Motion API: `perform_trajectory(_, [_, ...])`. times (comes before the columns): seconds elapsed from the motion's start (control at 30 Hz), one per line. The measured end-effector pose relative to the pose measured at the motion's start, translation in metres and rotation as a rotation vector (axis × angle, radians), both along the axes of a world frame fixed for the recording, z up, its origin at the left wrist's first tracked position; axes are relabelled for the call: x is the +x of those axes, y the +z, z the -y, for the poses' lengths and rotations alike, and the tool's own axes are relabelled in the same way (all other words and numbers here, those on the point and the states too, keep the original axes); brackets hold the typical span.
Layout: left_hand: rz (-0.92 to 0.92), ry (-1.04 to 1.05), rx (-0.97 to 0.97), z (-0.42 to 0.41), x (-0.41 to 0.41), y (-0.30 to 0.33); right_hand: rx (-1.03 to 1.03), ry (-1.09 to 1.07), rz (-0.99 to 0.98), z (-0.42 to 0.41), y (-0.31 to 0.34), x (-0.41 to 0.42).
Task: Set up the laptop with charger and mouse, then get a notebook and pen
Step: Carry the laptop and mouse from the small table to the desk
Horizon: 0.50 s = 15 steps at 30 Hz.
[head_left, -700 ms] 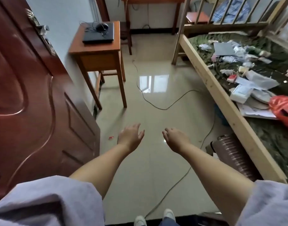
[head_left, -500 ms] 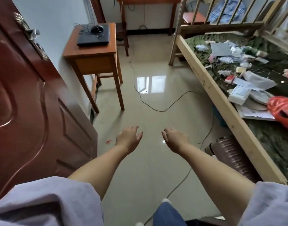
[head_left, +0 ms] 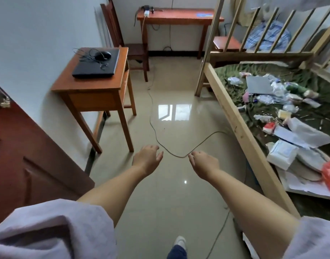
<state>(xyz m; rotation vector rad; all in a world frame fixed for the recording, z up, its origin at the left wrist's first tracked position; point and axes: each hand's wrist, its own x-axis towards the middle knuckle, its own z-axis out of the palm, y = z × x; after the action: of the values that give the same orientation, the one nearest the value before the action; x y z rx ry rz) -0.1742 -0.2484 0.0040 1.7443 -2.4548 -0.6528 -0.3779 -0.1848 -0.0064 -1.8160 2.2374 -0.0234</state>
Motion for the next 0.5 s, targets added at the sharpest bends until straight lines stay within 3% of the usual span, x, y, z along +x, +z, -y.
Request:
perform_trajectory(0.23, [-0.019,0.032,-0.014,0.112,-0.057,0.007,0.01,0.056,0.012,0.13,0.004,-0.055])
perform_trajectory(0.5, [-0.04,0.08,-0.02,0.299,-0.075,-0.006,-0.014,0.081,0.004,0.323,-0.001,-0.088])
